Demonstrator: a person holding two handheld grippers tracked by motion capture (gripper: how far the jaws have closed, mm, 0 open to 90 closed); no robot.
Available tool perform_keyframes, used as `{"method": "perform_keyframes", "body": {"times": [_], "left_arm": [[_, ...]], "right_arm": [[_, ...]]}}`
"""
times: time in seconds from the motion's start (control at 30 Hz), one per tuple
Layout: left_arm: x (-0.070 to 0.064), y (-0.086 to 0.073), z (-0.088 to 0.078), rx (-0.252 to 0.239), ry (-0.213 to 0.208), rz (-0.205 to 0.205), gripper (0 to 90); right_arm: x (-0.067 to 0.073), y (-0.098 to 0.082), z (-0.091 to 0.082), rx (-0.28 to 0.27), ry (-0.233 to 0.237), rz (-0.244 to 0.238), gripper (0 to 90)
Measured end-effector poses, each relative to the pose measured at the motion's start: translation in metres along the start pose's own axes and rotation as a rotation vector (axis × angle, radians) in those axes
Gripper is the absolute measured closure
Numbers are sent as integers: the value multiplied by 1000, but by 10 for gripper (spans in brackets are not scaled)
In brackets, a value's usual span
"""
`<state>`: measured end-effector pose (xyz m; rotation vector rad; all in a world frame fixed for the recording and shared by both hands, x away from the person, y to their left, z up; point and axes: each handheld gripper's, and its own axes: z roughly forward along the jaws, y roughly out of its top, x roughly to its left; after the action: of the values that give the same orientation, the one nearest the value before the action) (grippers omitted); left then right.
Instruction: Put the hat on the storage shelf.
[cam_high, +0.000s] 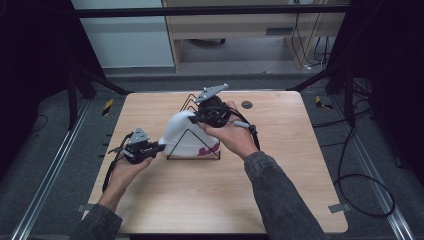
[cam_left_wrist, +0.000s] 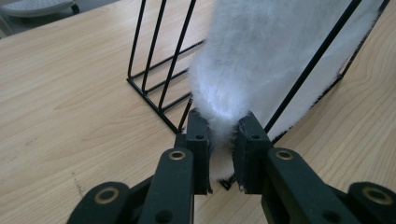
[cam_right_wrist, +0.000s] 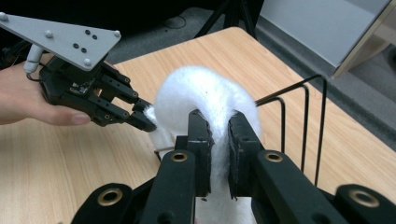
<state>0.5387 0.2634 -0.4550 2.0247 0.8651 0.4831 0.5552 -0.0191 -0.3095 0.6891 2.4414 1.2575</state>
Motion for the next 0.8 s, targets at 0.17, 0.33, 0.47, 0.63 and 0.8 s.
{"method": "perform_keyframes", "body": {"times": [0.17, 0.33, 0.47, 0.63, 0.8], "left_arm": [[0, -6, 5, 21, -4, -4, 773], [1, -9, 3, 25, 3, -14, 754], [2, -11, -5, 4, 22, -18, 666], [0, -15, -17, 7, 70, -27, 464], [-5, -18, -22, 40, 90, -57, 195]], "right_arm": [[2, -5, 6, 32, 3, 6, 813], [3, -6, 9, 43, 12, 14, 755], [7, -6, 6, 31, 14, 21, 625], [13, -5, -1, 25, 2, 21, 540], [17, -3, -8, 17, -20, 22, 451]]}}
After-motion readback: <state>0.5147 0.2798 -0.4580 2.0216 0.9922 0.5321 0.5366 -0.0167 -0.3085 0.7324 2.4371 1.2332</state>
